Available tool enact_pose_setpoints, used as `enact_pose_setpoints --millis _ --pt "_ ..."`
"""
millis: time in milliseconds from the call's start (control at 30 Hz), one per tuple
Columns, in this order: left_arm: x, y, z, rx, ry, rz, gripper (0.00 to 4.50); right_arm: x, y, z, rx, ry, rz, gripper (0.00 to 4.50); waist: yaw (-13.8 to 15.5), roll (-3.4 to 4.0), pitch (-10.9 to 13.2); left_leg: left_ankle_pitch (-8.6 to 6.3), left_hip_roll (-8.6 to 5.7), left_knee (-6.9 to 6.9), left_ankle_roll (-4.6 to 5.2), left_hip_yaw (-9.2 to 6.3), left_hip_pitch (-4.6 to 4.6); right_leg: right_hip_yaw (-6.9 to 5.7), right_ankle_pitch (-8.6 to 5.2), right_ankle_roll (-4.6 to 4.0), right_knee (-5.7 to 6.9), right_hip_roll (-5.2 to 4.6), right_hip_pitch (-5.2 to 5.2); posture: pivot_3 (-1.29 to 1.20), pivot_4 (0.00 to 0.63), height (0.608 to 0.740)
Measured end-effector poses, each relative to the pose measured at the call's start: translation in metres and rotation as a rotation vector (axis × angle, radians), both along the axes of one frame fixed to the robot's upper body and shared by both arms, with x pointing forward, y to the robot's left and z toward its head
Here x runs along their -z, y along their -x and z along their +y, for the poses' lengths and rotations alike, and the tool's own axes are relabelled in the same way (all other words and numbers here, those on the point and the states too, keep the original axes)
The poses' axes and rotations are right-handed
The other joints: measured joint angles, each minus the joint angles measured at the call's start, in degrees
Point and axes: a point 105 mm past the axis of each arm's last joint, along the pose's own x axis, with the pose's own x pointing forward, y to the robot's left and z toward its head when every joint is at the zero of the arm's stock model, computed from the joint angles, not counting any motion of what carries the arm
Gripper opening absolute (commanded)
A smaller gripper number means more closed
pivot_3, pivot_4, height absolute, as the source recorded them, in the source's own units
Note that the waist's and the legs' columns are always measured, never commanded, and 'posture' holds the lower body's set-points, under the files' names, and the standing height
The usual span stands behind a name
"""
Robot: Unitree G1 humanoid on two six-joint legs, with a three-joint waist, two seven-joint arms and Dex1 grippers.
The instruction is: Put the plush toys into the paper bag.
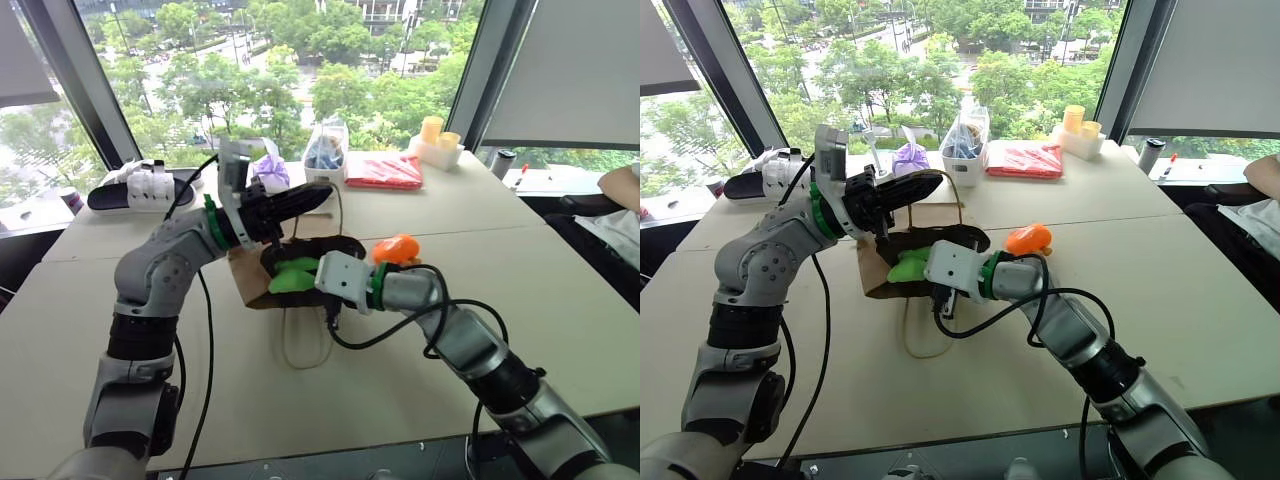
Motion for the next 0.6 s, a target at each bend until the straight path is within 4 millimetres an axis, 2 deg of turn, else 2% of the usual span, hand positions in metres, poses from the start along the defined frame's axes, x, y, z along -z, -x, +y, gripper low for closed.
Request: enact_pose_setpoints --millis 167,333,500,533,567,600 --pt "-0.003 0.009 -0.005 0.043 0.001 0.008 0.0 0.004 -0.011 0.011 -0.012 0.025 -0.02 0.03 -0.1 0.0 0.0 0.01 0.0 -0.03 -0.02 0.0 0.0 0.01 0.0 0.0 0.01 0.0 -0.03 0.0 0.15 0.74" --pt "-0.004 0.014 -0.007 0.061 -0.004 0.018 0.0 0.001 -0.037 0.001 0.099 0.095 -0.117 0.03 -0.2 0.0 0.0 0.02 0.0 -0.04 -0.04 0.01 0.0 0.01 0.0 -0.01 0.03 0.0 -0.06 0.0 0.15 0.74" --pt "-0.005 0.015 -0.007 0.067 0.007 0.034 0.0 0.001 -0.045 -0.003 0.135 0.109 -0.151 0.03 -0.3 0.01 0.0 0.02 0.0 -0.07 -0.04 0.01 0.0 0.02 0.0 -0.01 0.03 0.0 -0.08 0.0 0.15 0.74" --pt "-0.006 0.015 -0.007 0.067 0.009 0.034 0.0 0.001 -0.045 -0.002 0.136 0.098 -0.145 0.86 -0.3 0.01 0.0 0.02 0.0 -0.07 -0.04 0.01 0.0 0.02 0.0 -0.01 0.03 0.0 -0.08 0.0 0.15 0.74" --pt "-0.006 0.015 -0.008 0.067 0.012 0.034 0.0 -0.001 -0.045 0.0 0.136 0.08 -0.138 1.16 -0.3 0.01 0.0 0.02 0.0 -0.08 -0.04 0.01 0.0 0.02 0.0 -0.01 0.03 0.0 -0.09 0.0 0.15 0.74" --pt "-0.007 0.015 -0.008 0.068 0.015 0.032 0.0 -0.004 -0.043 0.001 0.133 0.064 -0.133 1.73 -0.3 0.01 0.0 0.02 0.0 -0.08 -0.04 0.01 0.0 0.02 0.0 -0.01 0.03 0.0 -0.09 0.0 0.15 0.74"
